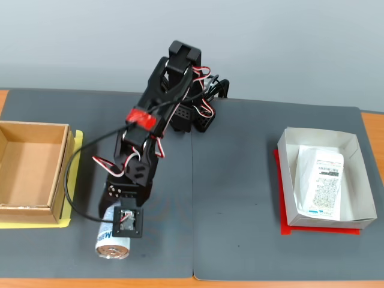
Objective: Pick the can and put it in the brown box
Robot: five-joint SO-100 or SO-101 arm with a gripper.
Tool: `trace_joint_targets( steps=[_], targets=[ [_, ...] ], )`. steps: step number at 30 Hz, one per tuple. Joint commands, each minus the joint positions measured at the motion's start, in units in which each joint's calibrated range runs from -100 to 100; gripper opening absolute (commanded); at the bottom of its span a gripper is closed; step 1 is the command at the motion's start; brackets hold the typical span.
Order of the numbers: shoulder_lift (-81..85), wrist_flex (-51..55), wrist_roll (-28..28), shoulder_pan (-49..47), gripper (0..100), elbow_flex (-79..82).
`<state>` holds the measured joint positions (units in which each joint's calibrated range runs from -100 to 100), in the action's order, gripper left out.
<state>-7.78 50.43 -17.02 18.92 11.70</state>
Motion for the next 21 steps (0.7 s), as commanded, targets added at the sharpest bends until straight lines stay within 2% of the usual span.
trace_joint_targets(
  steps=[1, 7, 21],
  targets=[
    [6.7, 0.3, -4.2, 1.1, 7, -5.1],
    [11.0, 0.3, -8.8, 6.4, 7, -8.6],
    [10.0, -0.6, -13.6, 22.3, 8, -20.1]
  ],
)
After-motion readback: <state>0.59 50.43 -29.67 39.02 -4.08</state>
